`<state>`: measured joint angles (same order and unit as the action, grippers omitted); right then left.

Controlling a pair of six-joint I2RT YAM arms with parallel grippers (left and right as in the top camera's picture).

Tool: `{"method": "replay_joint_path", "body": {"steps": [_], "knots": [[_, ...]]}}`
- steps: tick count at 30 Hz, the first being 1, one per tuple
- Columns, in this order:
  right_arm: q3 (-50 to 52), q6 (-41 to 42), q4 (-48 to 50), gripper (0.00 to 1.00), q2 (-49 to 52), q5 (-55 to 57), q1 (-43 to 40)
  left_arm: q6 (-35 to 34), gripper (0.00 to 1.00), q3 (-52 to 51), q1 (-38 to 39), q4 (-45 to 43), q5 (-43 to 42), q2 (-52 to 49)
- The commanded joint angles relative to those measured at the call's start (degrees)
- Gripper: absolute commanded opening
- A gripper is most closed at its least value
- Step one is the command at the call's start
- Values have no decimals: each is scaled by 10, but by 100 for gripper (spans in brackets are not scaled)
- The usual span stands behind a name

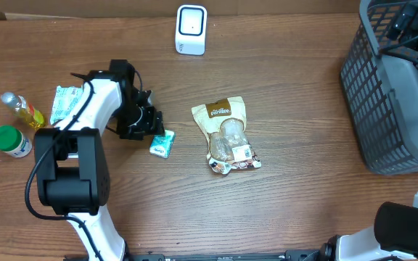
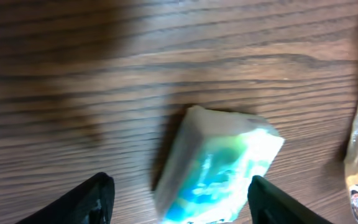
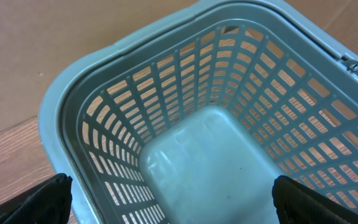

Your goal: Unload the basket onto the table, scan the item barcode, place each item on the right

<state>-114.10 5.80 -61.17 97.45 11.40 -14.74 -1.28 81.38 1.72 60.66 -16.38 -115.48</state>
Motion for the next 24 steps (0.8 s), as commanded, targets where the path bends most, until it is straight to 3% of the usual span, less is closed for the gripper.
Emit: {"method": "replay_joint_path", "body": {"steps": [1, 24], "knots": [[-10, 2, 2, 100, -5, 6, 0, 16, 71, 7, -5, 3, -11, 1], [-10, 2, 2, 100, -5, 6, 0, 90, 60, -52, -2, -56, -57, -4]]}}
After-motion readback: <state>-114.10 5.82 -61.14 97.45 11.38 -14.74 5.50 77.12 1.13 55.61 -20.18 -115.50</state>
